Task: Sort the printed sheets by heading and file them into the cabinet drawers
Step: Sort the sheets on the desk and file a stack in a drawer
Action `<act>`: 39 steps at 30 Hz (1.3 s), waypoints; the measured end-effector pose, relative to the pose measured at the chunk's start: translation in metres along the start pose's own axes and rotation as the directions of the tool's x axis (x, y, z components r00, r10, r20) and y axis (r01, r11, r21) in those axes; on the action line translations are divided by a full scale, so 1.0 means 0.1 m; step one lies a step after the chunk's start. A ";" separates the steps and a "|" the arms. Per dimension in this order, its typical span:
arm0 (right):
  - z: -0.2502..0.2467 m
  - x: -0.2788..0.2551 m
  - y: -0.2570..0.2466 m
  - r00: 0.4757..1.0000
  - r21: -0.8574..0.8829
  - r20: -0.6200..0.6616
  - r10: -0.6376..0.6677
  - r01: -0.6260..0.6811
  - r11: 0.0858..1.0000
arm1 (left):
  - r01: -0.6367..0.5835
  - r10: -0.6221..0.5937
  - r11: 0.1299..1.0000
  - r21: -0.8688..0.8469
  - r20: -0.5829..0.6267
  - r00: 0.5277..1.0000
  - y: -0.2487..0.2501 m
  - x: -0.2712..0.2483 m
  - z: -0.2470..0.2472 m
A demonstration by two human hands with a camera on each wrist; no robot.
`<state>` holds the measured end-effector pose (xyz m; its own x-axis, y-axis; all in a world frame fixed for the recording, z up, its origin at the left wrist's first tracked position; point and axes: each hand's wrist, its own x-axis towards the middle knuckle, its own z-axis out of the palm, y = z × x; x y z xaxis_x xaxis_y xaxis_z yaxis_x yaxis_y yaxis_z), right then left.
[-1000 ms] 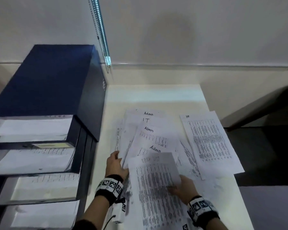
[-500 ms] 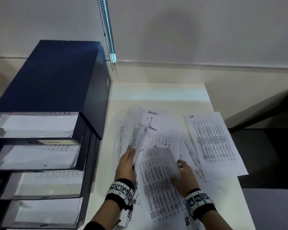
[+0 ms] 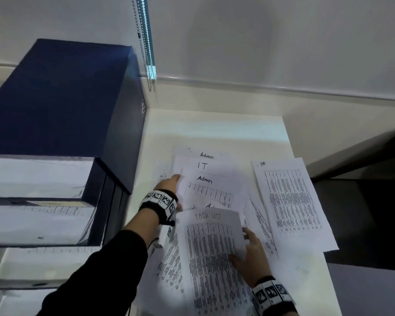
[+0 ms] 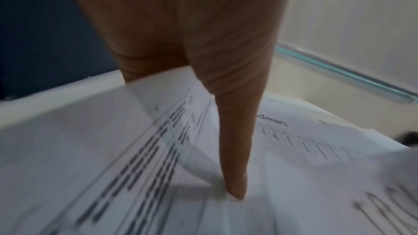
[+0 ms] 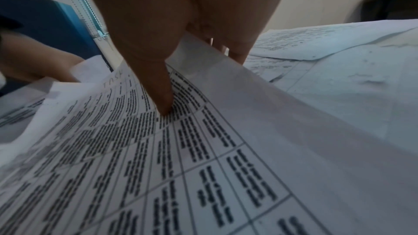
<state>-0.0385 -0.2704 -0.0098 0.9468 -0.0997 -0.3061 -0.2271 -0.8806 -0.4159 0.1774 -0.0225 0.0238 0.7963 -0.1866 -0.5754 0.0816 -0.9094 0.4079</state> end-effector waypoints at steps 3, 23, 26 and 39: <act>0.03 0.01 0.03 1.000 0.013 0.002 0.017 -0.017 1.000 | 0.063 -0.063 0.997 0.034 -0.010 0.998 0.02 0.08 -0.01; 0.10 -0.13 -0.23 0.975 0.040 -0.175 -0.140 0.149 0.988 | 0.334 -0.334 0.819 -0.466 0.085 0.939 -0.23 -0.56 0.35; 0.15 -0.14 -0.18 0.977 0.138 -0.172 -0.122 0.146 0.979 | 0.395 -0.389 0.779 -0.487 0.118 0.914 -0.36 -0.73 0.46; -0.37 -0.20 0.19 0.888 0.582 0.346 0.302 -0.456 0.674 | 0.488 -0.501 0.679 -0.549 0.138 0.854 -0.75 -1.26 0.90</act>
<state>-0.0535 -0.3022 0.0206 0.6933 -0.1946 -0.6939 -0.7173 -0.2785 -0.6386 0.0174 0.0360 0.0017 0.5563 0.2452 -0.7940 0.7726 -0.5043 0.3856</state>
